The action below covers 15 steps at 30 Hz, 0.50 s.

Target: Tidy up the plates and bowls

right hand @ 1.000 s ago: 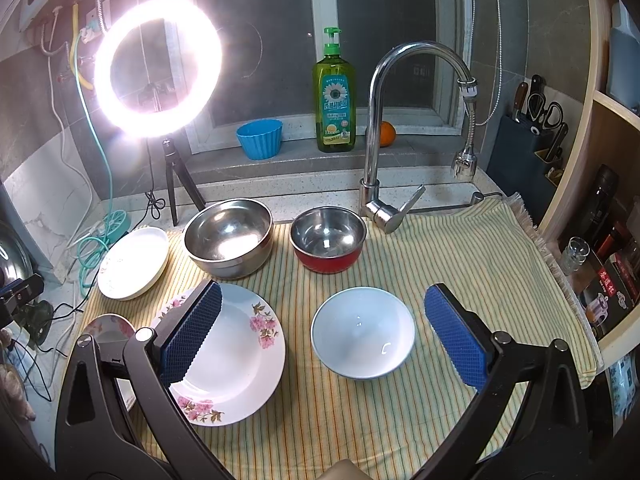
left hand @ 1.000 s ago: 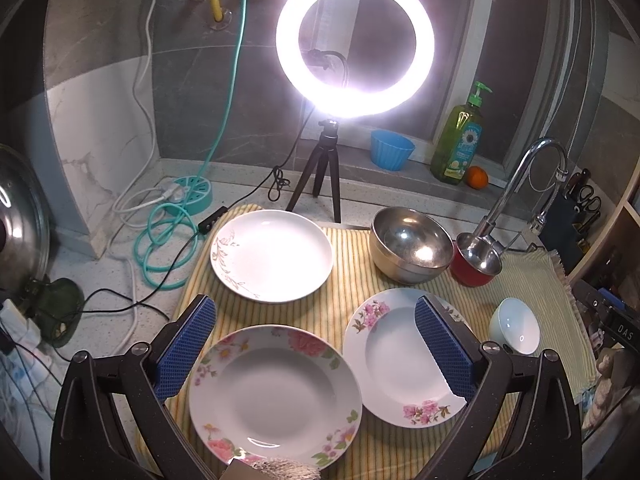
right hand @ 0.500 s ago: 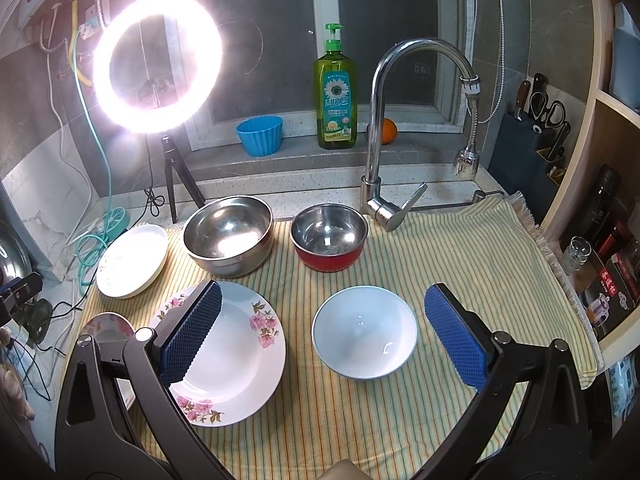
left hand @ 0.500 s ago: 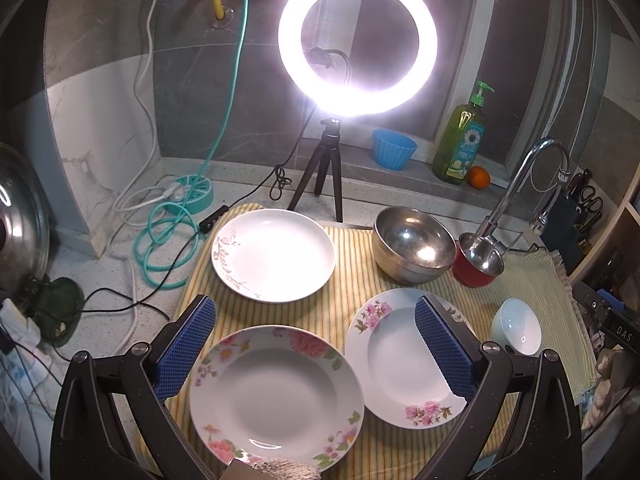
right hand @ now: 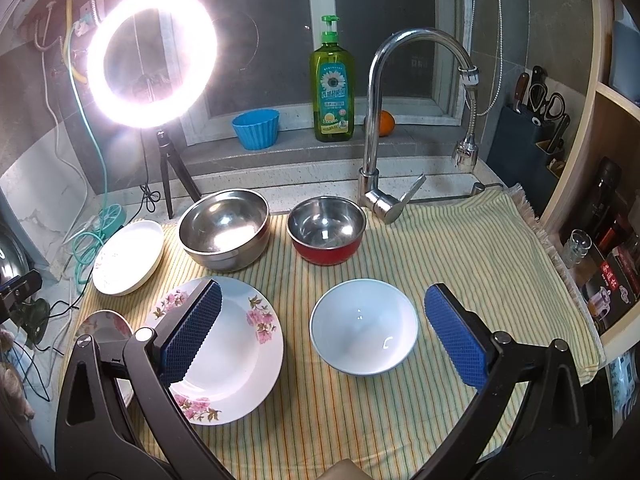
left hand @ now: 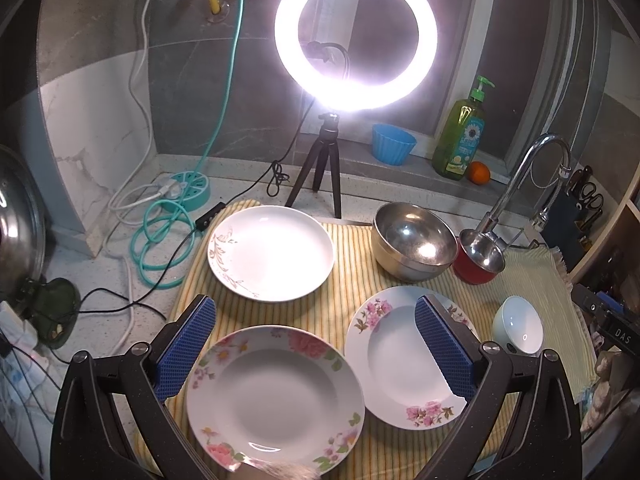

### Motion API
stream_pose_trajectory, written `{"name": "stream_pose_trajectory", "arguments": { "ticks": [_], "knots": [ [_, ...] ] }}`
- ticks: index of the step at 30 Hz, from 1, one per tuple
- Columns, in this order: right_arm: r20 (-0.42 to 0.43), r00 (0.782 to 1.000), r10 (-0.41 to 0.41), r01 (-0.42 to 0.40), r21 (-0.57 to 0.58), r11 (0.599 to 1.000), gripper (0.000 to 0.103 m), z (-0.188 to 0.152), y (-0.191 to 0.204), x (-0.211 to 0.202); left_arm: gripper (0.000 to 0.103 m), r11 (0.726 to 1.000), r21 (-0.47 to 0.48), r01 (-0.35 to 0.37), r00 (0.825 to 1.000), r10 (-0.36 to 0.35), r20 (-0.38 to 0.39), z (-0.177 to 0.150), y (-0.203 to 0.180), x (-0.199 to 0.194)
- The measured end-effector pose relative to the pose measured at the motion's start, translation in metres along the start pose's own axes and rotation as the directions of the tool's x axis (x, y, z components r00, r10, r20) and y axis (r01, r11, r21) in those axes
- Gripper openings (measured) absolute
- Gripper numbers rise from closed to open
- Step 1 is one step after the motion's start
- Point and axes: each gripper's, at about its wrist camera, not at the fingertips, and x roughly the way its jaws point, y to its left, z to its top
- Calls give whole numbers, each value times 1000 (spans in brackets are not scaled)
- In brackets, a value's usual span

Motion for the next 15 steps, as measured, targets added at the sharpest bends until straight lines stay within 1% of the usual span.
{"name": "stream_pose_trajectory", "arguments": {
  "ticks": [4,8,11,12,13,15],
  "knots": [
    [-26,1000,4,-4,15,1000,103,-5,-4,5,100,1000,2,31,999,-31,-38,0,1,9],
    [-71,997,33,-31,29,999,103,-14,-8,12,100,998,42,38,997,-35,-69,0,-3,20],
    [-104,993,54,-51,36,998,103,-23,-10,14,99,995,64,72,992,-65,-108,-1,-7,29],
    [-115,992,57,-53,39,998,102,-26,-10,15,99,994,70,83,990,-74,-121,-1,-8,33],
    [-125,990,65,-60,44,997,99,-30,-11,16,98,993,79,92,987,-81,-136,-2,-10,38],
    [-147,986,82,-75,53,996,93,-35,-10,18,92,989,95,111,982,-94,-166,-2,-13,47]
  ]
}}
